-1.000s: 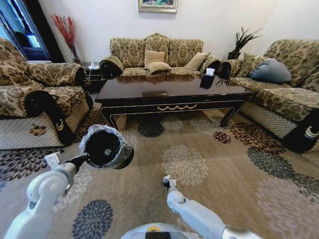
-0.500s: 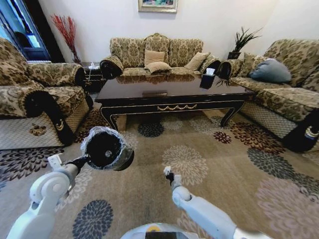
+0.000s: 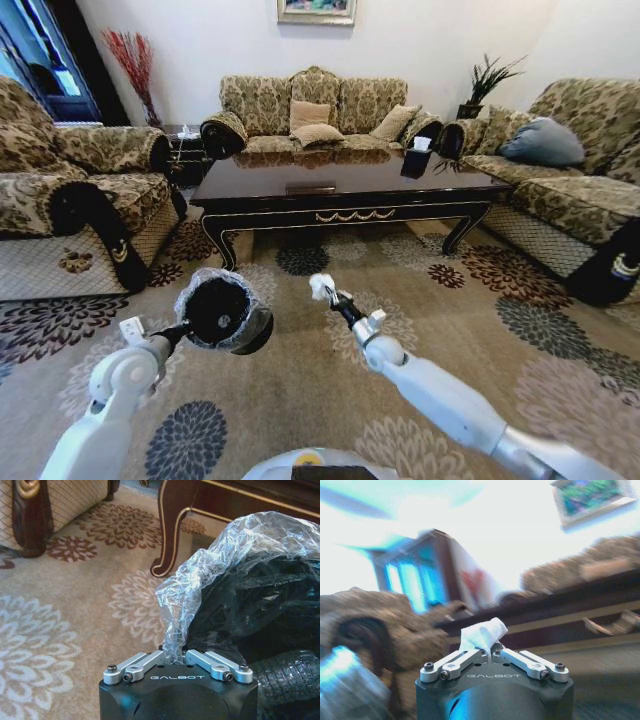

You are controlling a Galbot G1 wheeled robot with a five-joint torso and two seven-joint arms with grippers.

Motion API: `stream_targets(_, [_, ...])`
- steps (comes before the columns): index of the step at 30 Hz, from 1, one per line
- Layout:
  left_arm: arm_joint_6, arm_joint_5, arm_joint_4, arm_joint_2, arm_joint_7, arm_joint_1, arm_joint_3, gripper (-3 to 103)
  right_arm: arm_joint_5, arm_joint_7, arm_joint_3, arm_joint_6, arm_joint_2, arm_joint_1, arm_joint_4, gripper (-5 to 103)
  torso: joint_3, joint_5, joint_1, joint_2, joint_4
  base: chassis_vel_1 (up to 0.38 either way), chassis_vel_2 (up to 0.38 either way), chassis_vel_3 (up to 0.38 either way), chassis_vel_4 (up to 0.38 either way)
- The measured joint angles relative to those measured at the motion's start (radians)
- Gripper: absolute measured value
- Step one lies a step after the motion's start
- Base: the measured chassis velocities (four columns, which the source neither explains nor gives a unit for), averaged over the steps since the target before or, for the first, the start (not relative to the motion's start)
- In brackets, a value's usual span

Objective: Move to the front of the table and pick up the trash from the floor, then place it into the trash bin.

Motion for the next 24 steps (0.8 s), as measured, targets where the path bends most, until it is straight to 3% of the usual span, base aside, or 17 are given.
stream_targets(5, [0.0,0.029,0.057,0.006,0.001,-0.065,0.121,1,0.039,-0.14,-0.103,0.029,0.0,0.102,0.001,0,0.0,-0.0002,0.0,0.0,-0.0001,0.0,0.0,0.0,0.0])
stream_targets(14, [0.0,0.014,0.138,0.015,-0.007,-0.211,0.241,1,0.009,-0.184,-0.245,0.059,0.029,0.2,-0.055,0,0.0,0.0,0.0,0.0,-0.0002,0.0,0.0,0.0,0.0])
stream_targets(24, [0.0,0.01,0.172,-0.006,-0.008,-0.262,0.295,1,0.013,-0.193,-0.267,0.061,0.044,0.239,-0.08,0,0.0,-0.0001,0.0,0.0,-0.0002,0.0,0.0,0.0,0.0])
